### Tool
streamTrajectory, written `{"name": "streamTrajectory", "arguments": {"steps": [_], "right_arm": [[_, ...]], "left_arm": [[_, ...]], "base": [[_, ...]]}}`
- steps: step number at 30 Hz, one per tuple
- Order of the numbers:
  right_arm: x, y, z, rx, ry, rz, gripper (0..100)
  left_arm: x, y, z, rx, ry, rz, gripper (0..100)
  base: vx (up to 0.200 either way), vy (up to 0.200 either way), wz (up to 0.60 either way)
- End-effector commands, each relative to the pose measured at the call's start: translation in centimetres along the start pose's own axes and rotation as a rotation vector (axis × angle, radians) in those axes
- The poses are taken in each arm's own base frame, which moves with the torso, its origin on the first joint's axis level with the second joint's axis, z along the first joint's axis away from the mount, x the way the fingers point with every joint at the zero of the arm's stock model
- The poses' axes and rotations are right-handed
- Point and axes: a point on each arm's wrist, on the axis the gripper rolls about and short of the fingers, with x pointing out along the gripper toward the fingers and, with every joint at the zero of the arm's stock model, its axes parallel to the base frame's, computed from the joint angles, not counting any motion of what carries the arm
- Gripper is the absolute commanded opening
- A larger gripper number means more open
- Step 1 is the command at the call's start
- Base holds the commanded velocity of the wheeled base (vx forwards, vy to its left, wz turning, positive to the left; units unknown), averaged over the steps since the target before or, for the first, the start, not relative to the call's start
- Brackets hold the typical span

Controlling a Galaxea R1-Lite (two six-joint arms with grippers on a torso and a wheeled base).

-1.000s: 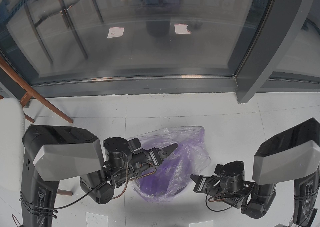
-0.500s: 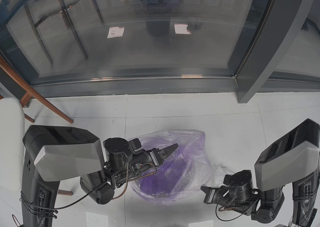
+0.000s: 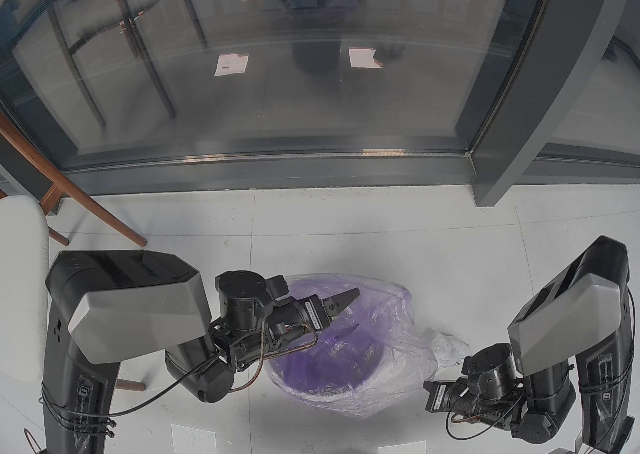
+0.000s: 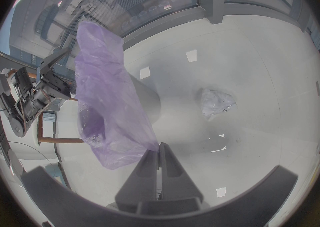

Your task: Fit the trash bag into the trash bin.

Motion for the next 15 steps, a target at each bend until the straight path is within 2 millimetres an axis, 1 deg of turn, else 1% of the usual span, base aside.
{"name": "streamTrajectory", "arguments": {"steps": [1,5,7,11,12,15], "right_arm": [[0.8,-0.4,0.1,0.019,-0.007,-0.012,0],[0.8,-0.5,0.2,0.022,-0.008,-0.016,0],[0.8,-0.4,0.3,0.023,-0.015,-0.012,0],[0.8,-0.3,0.3,0.017,-0.017,-0.009,0],[0.8,-0.3,0.3,0.017,-0.017,-0.009,0],[0.8,-0.4,0.4,0.018,-0.019,-0.010,0]], "left_arm": [[0.4,-0.1,0.0,-0.020,0.032,0.021,100],[0.7,-0.5,-0.2,-0.055,0.040,0.013,100],[1.3,-1.0,0.0,-0.094,0.033,-0.003,100],[2.5,-1.6,0.6,-0.099,0.018,-0.030,100],[2.7,-1.5,0.6,-0.099,0.018,-0.030,100],[3.3,-0.5,0.0,-0.109,0.039,0.001,100]], "base": [[0.000,0.000,0.00],[0.000,0.000,0.00],[0.000,0.000,0.00],[0.000,0.000,0.00],[0.000,0.000,0.00],[0.000,0.000,0.00]]}}
